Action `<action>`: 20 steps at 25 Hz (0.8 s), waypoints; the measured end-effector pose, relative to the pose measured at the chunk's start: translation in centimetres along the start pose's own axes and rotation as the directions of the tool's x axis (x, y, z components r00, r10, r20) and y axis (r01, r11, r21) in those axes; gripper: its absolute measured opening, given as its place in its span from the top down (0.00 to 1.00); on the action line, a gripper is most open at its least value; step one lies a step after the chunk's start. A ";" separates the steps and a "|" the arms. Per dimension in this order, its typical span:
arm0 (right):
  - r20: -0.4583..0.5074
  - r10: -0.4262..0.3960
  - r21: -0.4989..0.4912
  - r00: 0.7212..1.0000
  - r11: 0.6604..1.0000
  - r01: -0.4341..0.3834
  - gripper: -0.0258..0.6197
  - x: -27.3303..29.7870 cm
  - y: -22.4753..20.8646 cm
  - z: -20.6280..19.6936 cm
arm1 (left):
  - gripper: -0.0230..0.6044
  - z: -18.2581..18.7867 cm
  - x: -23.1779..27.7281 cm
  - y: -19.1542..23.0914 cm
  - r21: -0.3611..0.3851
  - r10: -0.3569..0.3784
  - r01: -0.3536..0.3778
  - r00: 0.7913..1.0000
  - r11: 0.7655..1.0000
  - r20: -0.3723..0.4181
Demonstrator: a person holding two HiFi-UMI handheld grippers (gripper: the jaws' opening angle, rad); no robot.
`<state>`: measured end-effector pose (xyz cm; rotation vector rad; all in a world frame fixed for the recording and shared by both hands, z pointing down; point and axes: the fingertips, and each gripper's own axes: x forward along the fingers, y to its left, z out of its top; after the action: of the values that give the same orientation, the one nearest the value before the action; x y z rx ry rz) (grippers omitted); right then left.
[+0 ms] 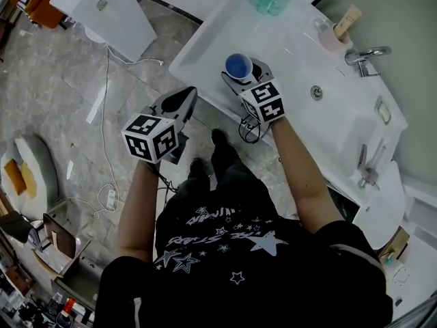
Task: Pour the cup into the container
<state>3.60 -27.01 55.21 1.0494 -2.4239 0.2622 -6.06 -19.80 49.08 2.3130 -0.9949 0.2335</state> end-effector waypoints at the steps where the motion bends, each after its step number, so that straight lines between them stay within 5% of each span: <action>1: -0.007 0.013 -0.004 1.000 1.000 -0.014 0.54 0.2 0.2 -0.1 | 0.94 -0.2 0.0 0.1 -0.003 0.002 -0.002 1.000 1.000 -0.002; 20: -0.113 0.054 0.025 0.992 0.998 -0.051 0.53 1.5 0.1 -1.9 | 0.94 -1.2 -0.6 0.9 -0.015 0.027 -0.028 0.999 1.000 -0.022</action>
<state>3.28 -27.23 57.58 0.9544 -2.3537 0.3574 -7.05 -19.16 50.23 2.2795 -1.0149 0.2611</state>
